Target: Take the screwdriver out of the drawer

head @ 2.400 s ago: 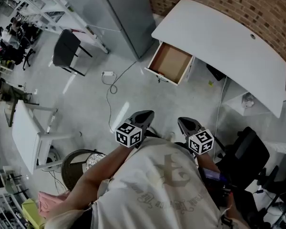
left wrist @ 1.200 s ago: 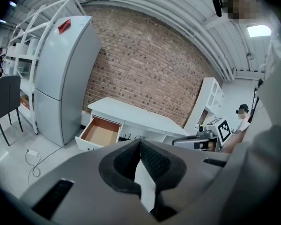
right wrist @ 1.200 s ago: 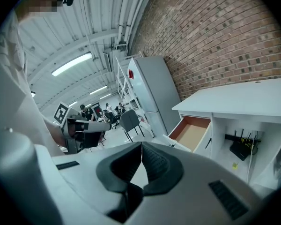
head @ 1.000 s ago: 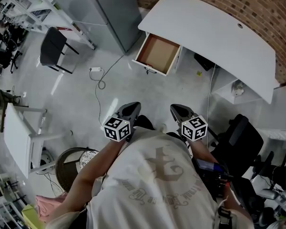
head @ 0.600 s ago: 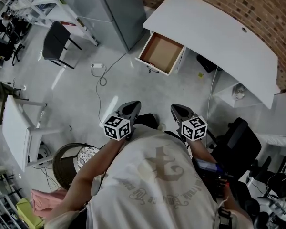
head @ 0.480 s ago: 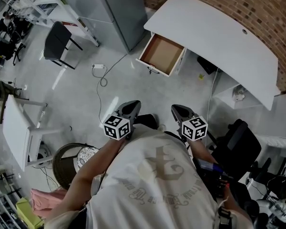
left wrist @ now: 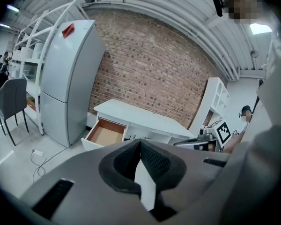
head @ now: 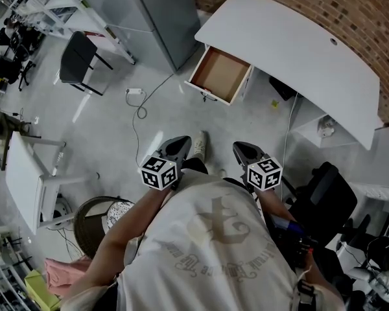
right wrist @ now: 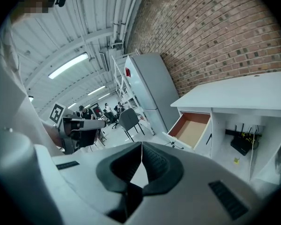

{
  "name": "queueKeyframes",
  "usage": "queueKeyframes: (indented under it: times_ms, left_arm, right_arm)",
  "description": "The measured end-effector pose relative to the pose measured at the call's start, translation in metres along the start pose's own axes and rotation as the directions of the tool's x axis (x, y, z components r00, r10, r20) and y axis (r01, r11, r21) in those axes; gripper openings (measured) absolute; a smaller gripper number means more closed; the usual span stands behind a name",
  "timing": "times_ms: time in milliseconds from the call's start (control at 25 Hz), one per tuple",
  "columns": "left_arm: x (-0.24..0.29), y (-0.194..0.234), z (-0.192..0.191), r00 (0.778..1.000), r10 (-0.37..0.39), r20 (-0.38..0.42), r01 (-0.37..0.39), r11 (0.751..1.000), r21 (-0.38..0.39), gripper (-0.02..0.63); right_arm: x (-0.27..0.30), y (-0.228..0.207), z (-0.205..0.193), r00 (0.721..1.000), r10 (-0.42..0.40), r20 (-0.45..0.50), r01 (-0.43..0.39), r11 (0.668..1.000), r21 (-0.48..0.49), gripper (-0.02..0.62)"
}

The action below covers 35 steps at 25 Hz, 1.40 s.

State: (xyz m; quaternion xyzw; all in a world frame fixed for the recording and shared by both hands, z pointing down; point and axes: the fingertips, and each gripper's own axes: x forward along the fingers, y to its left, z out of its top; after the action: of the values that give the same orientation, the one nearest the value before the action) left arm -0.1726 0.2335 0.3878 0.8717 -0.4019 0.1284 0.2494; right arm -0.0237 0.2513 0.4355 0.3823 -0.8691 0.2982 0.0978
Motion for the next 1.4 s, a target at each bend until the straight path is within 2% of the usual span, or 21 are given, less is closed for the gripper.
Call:
queueKeyframes:
  times_ms: [480, 1400]
  left_arm:
    - [0.044, 0.01, 0.01, 0.998, -0.062, -0.018, 0.062, 0.998, -0.008, 0.021]
    - [0.12, 0.087, 0.07, 0.995, -0.092, -0.042, 0.091, 0.995, -0.029, 0.021]
  right_arm:
    - [0.008, -0.031, 0.016, 0.998, -0.058, -0.009, 0.058, 0.998, 0.006, 0.023]
    - [0.08, -0.082, 0.087, 0.995, -0.099, -0.018, 0.099, 0.995, 0.018, 0.023]
